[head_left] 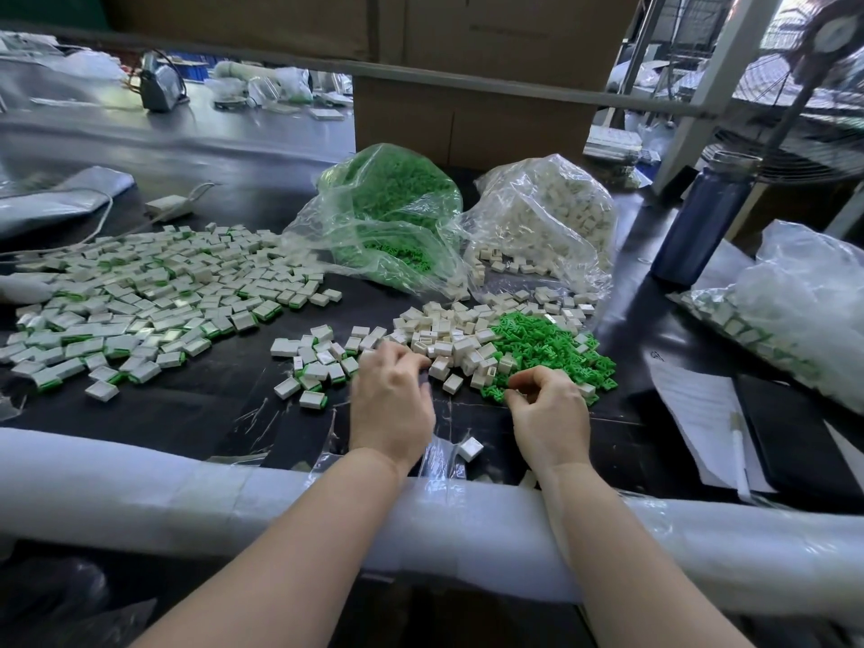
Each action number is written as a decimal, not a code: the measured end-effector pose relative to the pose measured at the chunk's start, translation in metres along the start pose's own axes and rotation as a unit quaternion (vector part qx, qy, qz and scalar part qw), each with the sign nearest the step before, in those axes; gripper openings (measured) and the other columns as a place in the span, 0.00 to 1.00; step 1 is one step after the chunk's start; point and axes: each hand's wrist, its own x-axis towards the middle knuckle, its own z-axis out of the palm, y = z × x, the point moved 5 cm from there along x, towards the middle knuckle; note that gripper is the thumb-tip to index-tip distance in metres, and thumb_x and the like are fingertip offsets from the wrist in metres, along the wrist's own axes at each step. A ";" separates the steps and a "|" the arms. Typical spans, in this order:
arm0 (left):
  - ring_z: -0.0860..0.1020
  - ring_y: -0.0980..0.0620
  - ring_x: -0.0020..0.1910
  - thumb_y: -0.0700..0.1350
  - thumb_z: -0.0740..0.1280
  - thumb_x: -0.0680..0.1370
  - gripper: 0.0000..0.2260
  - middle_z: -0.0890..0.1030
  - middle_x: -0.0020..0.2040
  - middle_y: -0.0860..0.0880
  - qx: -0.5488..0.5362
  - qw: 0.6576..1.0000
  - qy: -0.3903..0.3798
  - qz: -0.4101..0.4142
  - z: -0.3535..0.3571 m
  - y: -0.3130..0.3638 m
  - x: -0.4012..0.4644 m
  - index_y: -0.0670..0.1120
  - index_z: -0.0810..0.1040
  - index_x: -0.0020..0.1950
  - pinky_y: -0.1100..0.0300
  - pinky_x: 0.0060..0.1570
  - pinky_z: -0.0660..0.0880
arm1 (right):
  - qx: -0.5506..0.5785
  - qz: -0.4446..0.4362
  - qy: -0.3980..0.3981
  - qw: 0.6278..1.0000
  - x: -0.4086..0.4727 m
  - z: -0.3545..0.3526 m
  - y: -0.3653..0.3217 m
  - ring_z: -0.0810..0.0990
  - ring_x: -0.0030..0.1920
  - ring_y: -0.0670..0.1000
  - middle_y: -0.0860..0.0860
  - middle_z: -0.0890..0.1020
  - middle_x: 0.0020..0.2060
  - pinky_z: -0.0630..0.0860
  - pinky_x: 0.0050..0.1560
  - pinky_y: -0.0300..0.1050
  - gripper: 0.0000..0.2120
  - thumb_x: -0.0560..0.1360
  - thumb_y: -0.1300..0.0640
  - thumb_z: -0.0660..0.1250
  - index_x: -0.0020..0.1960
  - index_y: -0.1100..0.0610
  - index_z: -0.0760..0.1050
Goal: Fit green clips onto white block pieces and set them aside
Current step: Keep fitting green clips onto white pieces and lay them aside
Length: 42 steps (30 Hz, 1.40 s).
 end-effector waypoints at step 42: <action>0.80 0.57 0.35 0.34 0.65 0.75 0.08 0.80 0.37 0.48 -0.436 0.881 -0.174 -0.064 0.017 0.002 0.001 0.46 0.78 0.43 0.67 0.40 0.78 | 0.314 -0.057 -0.120 0.940 -0.008 0.007 -0.016 0.81 0.39 0.44 0.51 0.83 0.37 0.77 0.43 0.35 0.08 0.71 0.69 0.70 0.41 0.57 0.80</action>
